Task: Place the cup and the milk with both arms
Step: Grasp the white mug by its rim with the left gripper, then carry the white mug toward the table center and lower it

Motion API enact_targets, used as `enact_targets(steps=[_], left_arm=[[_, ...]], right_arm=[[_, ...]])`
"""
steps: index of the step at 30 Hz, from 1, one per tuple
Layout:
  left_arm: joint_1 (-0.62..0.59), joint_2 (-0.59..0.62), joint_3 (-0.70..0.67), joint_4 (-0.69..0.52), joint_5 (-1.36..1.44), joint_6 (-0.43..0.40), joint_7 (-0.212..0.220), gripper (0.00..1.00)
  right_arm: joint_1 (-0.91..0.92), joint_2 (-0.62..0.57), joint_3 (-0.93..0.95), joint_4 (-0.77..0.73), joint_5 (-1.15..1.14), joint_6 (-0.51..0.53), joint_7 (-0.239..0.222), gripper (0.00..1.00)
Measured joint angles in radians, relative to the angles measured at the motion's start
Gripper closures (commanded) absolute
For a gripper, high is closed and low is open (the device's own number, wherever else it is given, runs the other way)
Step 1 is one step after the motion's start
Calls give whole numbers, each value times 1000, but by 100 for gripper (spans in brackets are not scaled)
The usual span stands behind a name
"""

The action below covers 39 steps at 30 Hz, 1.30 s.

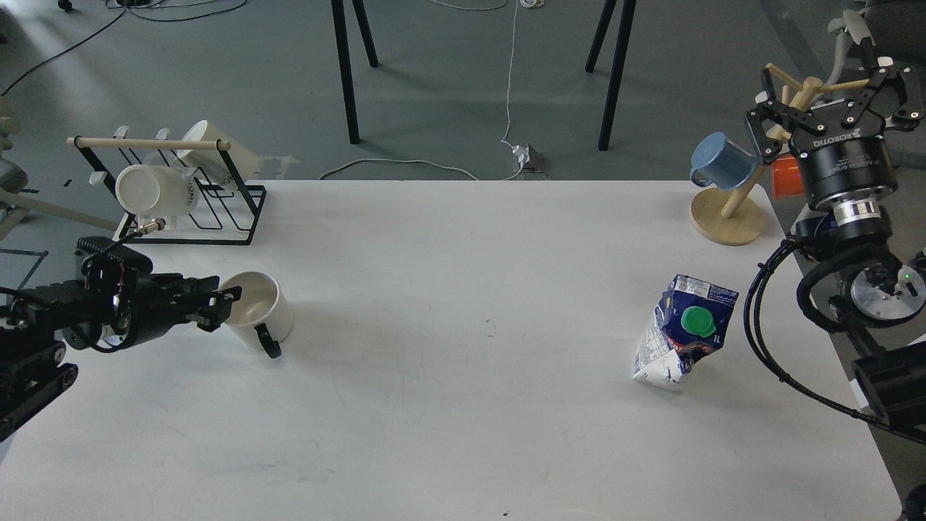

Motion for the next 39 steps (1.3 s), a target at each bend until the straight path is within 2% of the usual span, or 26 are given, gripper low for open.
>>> enact_targets(steps=[6, 12, 16, 23, 27, 29, 34, 35, 38, 39], left_arm=[[-55, -14, 22, -20, 0, -40, -17, 95], [-207, -56, 22, -95, 0, -197, -17, 95], [-302, -148, 22, -155, 1, -300, -15, 95], [-378, -423, 60, -157, 70, -367, 113, 93], [-370, -550, 125, -109, 156, -372, 164, 91], [-359, -583, 144, -78, 172, -373, 176, 89], [-321, -596, 153, -48, 177, -374, 182, 75], [-316, -594, 154, -47, 177, -374, 182, 67], [-305, -580, 149, -47, 173, -368, 184, 20], [-303, -575, 142, -47, 169, -365, 184, 15]], right_arm=[[0, 0, 0, 0, -1, 0, 1, 1], [-6, -2, 1, 0, -1, 0, 1, 1], [-11, -21, 13, 0, -1, 0, 1, 1], [-12, -44, 21, 0, 0, 0, 1, 1], [-12, -52, 25, 0, 0, 0, 1, 1], [-12, -53, 25, 0, 0, 0, 1, 1], [-15, -54, 24, -1, 0, 0, 1, 1], [-17, -54, 23, -1, -1, 0, 1, 1], [-21, -50, 21, -2, -1, 0, 1, 1], [-23, -50, 21, -2, -1, 0, 1, 1]])
